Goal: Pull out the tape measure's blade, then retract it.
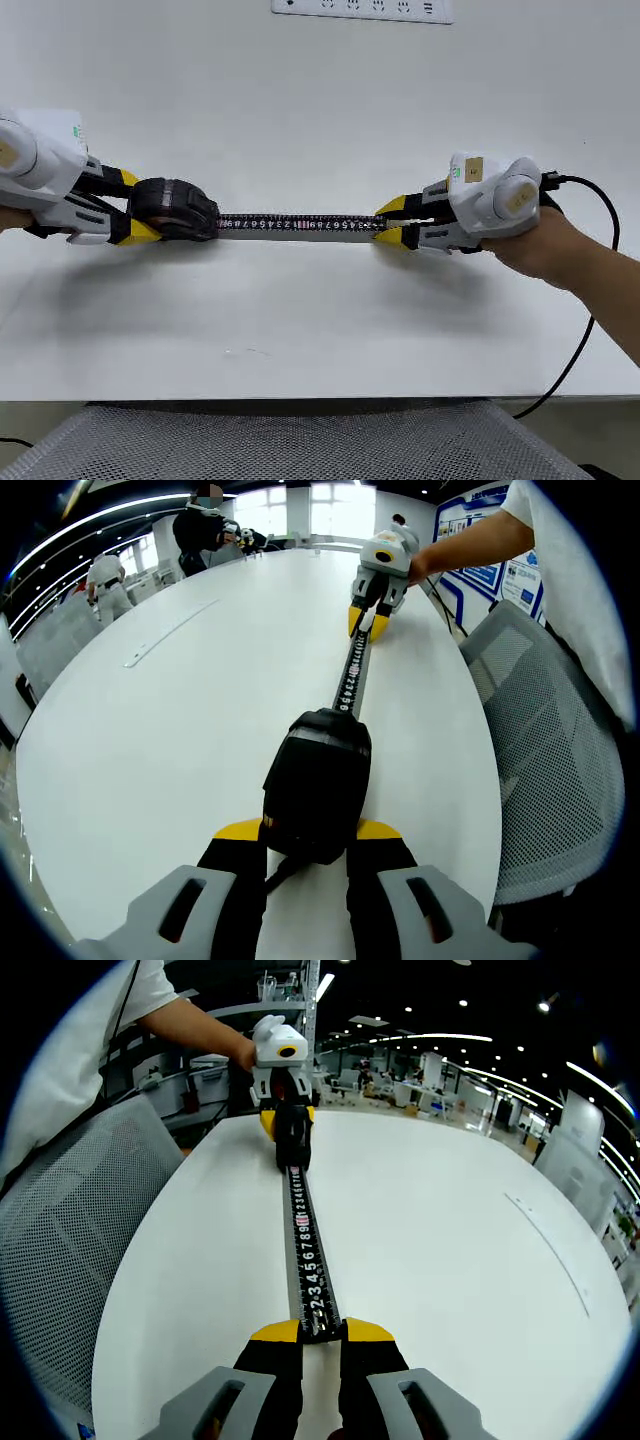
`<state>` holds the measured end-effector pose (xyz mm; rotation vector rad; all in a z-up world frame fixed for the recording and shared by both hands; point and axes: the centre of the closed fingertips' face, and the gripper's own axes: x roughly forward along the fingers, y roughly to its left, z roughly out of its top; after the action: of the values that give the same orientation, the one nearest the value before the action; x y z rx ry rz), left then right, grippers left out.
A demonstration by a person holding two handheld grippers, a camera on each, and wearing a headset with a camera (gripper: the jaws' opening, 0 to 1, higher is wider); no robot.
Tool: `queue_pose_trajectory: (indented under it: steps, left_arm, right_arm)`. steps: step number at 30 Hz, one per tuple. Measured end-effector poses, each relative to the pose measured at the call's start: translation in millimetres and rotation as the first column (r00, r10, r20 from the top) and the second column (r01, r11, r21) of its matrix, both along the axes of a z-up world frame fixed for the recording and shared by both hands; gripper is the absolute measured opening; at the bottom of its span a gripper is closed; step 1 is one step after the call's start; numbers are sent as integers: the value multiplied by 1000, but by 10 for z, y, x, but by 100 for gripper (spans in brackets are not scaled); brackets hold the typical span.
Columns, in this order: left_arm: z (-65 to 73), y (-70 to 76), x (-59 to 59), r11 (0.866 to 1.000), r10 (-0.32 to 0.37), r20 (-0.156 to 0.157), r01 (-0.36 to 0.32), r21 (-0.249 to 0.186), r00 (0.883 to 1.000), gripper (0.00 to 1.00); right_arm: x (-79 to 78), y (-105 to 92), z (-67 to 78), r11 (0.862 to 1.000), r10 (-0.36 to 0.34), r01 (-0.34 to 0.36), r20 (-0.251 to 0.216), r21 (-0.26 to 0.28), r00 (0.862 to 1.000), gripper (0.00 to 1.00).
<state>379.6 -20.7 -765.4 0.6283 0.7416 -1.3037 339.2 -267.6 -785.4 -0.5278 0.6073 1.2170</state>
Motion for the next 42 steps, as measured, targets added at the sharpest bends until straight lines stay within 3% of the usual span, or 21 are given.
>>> queue_pose_trajectory:
  steps: [22, 34, 42]
  left_arm:
    - [0, -5, -7, 1000, -5, 3, 5, 3, 1000, 25]
    - [13, -21, -21, 1000, 3, 18, -3, -3, 1000, 25]
    - [28, -47, -9, 1000, 26, 16, -25, -5, 1000, 26]
  right_arm:
    - [-59, -384, -20, 998, -39, 38, -18, -48, 999, 9]
    - [-53, -395, -11, 998, -53, 52, -35, -48, 998, 9]
    - [-51, -385, -12, 996, -42, 39, -39, -81, 998, 10]
